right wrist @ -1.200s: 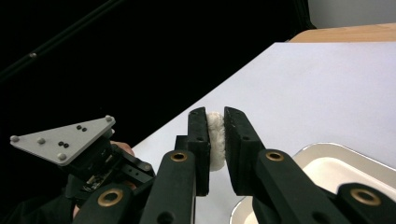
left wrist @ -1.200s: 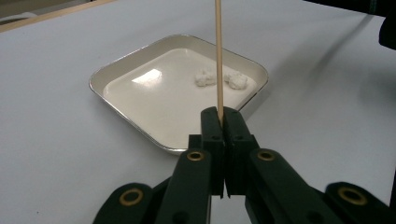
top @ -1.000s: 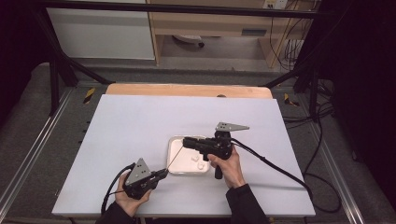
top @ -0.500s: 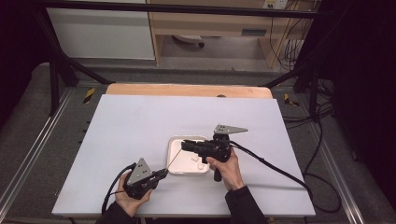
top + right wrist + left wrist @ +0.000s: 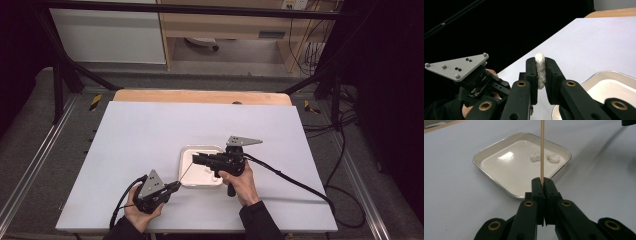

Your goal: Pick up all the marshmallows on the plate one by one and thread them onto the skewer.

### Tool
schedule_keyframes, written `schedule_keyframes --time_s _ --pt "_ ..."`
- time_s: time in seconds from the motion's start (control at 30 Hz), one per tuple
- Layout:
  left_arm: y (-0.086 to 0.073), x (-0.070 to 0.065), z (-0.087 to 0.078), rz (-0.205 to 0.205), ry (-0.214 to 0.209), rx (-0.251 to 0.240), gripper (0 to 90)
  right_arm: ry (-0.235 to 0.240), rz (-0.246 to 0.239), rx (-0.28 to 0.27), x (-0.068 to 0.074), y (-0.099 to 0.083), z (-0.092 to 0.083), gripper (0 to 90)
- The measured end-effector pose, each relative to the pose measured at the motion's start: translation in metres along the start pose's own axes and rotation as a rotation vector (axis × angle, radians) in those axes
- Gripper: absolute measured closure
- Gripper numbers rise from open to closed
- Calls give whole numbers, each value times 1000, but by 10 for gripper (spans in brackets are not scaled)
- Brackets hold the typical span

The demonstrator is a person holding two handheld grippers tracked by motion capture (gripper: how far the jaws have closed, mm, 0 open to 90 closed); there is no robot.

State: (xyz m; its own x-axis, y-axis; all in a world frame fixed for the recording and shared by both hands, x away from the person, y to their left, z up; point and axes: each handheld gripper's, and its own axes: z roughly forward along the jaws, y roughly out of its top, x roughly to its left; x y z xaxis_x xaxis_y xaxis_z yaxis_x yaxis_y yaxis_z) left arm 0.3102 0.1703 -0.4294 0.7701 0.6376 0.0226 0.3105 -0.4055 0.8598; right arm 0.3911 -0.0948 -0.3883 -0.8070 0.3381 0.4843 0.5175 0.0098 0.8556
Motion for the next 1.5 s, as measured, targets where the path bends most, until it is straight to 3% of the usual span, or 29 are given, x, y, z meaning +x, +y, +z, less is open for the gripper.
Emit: schedule_keyframes --time_s 0.77,1.0,1.3,1.5 --pt "1 -2 4 21 16 27 891 -5 -2 19 0 -6 4 837" --pt "3 -3 6 2 1 28 891 -5 -9 12 0 -7 4 840" --pt "3 -4 7 18 14 35 891 -3 -7 9 -1 -9 6 842" --pt "4 -3 7 9 1 33 890 -5 -17 9 0 -10 6 843"
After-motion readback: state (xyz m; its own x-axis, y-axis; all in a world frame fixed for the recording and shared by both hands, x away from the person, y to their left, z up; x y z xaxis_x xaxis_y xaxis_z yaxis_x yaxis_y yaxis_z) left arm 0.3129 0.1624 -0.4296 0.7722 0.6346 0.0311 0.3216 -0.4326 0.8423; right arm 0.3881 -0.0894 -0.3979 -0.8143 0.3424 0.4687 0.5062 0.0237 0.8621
